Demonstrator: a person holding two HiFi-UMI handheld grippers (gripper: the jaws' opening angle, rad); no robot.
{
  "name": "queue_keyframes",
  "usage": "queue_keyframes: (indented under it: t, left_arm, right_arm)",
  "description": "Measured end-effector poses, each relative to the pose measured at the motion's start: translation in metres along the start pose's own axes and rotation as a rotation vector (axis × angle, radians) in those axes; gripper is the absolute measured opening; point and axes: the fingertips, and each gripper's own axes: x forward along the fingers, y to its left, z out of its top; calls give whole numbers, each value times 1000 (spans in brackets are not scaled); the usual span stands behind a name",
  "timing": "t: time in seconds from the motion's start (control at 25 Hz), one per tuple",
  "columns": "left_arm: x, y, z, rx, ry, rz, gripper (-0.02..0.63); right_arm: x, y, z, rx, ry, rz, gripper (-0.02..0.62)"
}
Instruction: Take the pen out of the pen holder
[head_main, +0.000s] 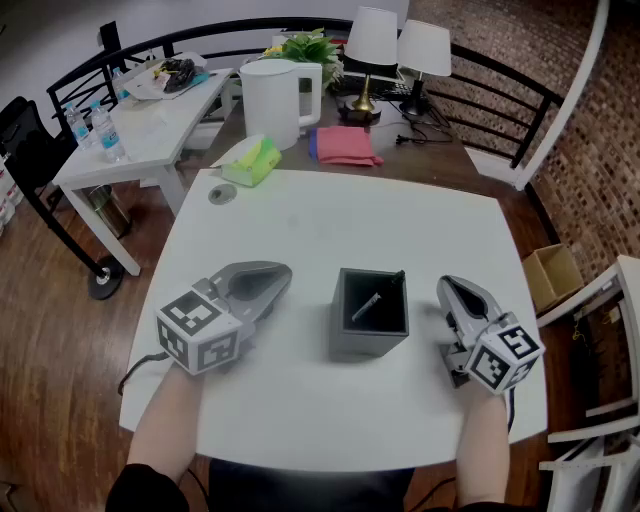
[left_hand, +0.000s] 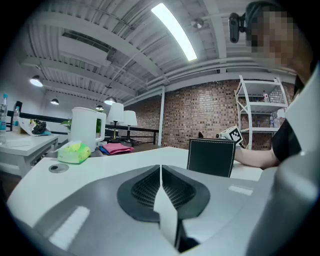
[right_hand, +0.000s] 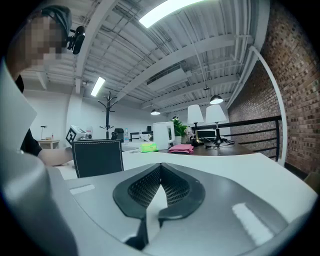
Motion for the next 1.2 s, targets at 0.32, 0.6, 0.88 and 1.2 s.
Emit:
queue_keyframes:
  t: [0.32, 0.6, 0.88, 1.2]
  left_arm:
    - [-1, -2, -4, -3, 8, -6, 12]
    - [0, -2, -4, -4, 10, -9, 12]
    - [1, -2, -5, -2, 8, -10, 12]
    - [1, -4, -4, -3, 14, -14, 12]
  right_arm:
    - [-3, 11, 10, 48, -58, 44, 20]
    - [-2, 48, 56, 74, -138, 185, 57]
    - [15, 87, 75, 130, -141, 344, 117]
    - [28, 102, 58, 71, -63, 356, 129]
